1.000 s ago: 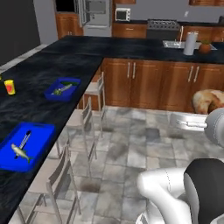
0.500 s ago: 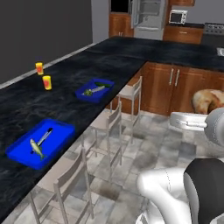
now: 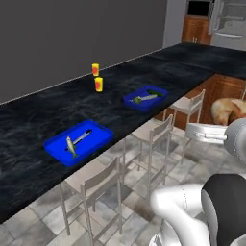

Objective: Gather the cucumber and broccoli from the fridge and place them on a tray on the dining counter. Then gather the chicken drumstick and fish from the fridge and place them on the other tray.

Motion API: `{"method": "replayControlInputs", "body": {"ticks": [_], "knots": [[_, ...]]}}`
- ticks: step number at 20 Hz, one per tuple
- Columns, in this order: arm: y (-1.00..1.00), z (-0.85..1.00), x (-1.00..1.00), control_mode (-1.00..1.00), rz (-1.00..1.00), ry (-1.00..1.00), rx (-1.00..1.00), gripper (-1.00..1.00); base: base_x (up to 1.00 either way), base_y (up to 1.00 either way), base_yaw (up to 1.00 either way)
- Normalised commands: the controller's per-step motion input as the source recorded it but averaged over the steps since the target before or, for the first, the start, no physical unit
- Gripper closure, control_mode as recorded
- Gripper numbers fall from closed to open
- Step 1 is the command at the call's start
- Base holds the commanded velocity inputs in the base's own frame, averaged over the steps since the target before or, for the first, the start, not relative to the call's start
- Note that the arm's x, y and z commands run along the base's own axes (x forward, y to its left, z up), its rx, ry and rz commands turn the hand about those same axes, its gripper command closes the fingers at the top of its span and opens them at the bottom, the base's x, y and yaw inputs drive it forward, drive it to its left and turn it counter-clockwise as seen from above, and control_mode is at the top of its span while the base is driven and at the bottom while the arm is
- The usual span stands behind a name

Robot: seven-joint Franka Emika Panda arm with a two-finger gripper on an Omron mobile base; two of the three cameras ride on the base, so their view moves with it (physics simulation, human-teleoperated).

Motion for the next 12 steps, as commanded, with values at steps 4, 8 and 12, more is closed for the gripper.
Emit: {"method": "replayControlInputs", "body": {"ticks": [4,8,12], "knots": [[0.00,0.00,0.00,1.00,0.00,0.00,0.00,1.00,0.25,-0.23,0.50],[0.00,0.00,0.00,1.00,0.00,0.00,0.00,1.00,0.44,-0.26,0.48],[0.00,0.00,0.00,1.00,0.00,0.00,0.00,1.00,0.61,-0.20,0.44]]}}
